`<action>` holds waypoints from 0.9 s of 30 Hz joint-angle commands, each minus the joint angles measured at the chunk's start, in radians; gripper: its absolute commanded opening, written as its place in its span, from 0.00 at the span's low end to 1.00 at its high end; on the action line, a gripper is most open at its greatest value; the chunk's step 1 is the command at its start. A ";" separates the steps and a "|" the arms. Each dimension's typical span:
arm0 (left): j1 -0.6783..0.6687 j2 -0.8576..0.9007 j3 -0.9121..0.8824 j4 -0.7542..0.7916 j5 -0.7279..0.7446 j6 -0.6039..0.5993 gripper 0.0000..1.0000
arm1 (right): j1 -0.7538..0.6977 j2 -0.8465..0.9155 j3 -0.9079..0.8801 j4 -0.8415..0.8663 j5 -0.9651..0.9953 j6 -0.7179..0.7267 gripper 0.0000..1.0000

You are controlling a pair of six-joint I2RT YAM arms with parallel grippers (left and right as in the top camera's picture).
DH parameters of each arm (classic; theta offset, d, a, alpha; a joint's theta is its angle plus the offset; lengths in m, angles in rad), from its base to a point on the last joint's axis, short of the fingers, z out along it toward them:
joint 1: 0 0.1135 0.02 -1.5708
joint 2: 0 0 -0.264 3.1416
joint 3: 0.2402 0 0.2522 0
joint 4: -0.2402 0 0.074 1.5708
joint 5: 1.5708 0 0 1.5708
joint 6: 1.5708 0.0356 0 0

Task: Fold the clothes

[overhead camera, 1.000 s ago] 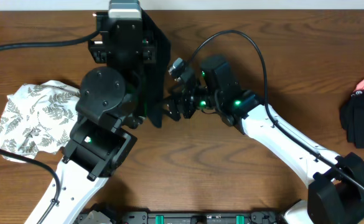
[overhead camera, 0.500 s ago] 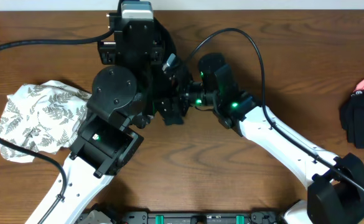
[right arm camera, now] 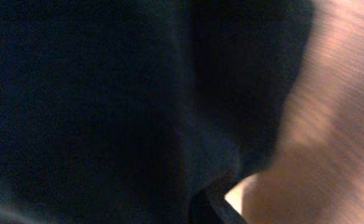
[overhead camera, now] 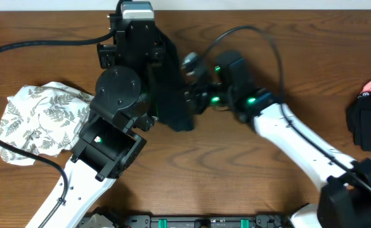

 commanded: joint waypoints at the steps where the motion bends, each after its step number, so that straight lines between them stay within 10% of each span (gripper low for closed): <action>1: 0.004 -0.006 0.040 -0.020 -0.039 0.017 0.06 | -0.126 -0.087 0.011 -0.083 0.042 -0.097 0.01; 27: 0.129 0.198 0.039 -0.228 0.084 -0.217 0.06 | -0.345 -0.139 0.085 -0.330 0.602 -0.329 0.03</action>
